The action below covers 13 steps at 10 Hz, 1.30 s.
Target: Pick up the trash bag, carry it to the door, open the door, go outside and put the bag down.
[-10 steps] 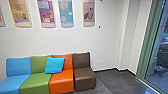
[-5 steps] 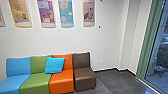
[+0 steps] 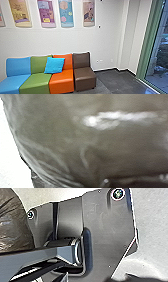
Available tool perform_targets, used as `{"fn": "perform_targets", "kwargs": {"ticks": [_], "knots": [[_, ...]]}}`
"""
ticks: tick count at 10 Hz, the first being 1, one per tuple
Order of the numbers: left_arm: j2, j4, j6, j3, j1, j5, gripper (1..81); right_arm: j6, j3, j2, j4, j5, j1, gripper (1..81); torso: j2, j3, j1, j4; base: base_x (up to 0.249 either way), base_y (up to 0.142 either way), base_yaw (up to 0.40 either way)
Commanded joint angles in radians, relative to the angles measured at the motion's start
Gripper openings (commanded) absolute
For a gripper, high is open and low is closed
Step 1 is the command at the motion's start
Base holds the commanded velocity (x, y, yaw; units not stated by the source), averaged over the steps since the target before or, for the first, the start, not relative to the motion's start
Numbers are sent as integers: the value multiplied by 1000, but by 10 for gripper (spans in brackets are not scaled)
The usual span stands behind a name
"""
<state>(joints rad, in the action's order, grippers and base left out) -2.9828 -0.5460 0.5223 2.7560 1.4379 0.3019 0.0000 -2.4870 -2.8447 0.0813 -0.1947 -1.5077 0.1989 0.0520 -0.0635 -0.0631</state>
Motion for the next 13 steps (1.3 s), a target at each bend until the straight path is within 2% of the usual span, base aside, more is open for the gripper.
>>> {"fn": "perform_targets", "kwargs": {"ticks": [1, 9, 13], "knots": [[13, 4, 7, 2, -70, 83, 10, -5, 1, 14, 0, -63, 62, 811, 0, 0, 0, 0, 0, 0, 0], [16, 15, 7, 2, -70, 85, 10, -6, 1, 11, 0, -63, 63, 811, 0, 0, 0, 0, 0, 0, 0], [17, 17, 7, 2, -70, 85, 10, -6, -1, 9, -1, -63, 65, 811, 0, 0, 0, 0, 0, 0, -120]]}}
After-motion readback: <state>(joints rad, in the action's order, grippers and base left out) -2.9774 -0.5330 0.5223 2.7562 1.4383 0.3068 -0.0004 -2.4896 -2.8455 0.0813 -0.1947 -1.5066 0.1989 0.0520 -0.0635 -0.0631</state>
